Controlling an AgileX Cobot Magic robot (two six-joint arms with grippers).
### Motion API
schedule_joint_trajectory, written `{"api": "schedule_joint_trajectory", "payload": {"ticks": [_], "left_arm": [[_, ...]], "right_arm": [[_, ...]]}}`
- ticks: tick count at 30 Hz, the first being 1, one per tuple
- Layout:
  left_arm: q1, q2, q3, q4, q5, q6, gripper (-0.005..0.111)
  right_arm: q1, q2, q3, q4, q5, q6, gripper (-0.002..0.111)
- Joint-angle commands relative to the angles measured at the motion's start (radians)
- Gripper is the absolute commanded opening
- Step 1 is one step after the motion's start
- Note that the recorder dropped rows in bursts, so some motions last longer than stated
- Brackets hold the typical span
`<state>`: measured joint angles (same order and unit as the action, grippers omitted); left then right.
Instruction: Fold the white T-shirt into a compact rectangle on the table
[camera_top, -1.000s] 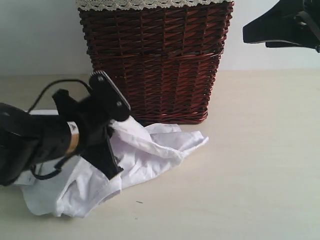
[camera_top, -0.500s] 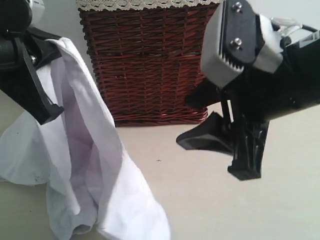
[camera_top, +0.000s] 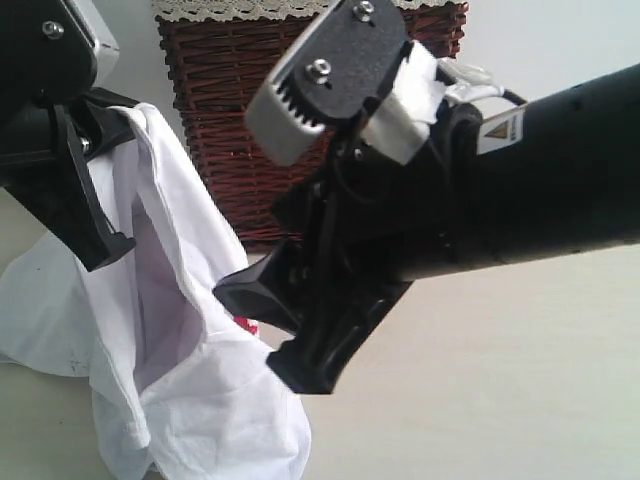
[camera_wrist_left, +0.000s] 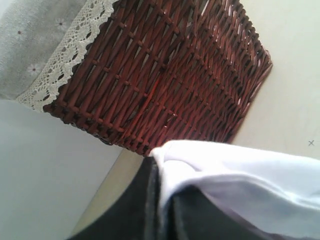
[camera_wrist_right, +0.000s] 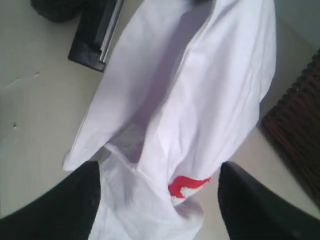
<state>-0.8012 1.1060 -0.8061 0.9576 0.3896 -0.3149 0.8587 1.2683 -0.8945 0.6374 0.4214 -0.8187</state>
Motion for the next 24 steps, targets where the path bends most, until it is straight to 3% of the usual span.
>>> {"api": "schedule_joint_trajectory", "payload": {"ticks": [1, 5, 18, 22, 24], "left_arm": [[-0.006, 0.005, -0.006, -0.006, 0.002, 0.001, 0.0], [-0.006, 0.005, -0.006, -0.008, 0.002, 0.001, 0.0], [-0.006, 0.005, -0.006, -0.036, 0.0, 0.001, 0.0], [-0.006, 0.005, -0.006, -0.027, 0.013, 0.003, 0.0], [-0.006, 0.005, -0.006, -0.021, 0.028, 0.024, 0.0]], "right_arm": [[0.081, 0.081, 0.002, -0.011, -0.098, 0.036, 0.065], [0.125, 0.128, 0.002, -0.011, -0.189, 0.078, 0.066], [0.125, 0.313, -0.002, 0.007, -0.371, 0.223, 0.062], [0.125, 0.333, -0.002, 0.017, -0.344, 0.223, 0.045], [0.125, 0.331, -0.002, 0.005, -0.307, 0.219, 0.027]]}}
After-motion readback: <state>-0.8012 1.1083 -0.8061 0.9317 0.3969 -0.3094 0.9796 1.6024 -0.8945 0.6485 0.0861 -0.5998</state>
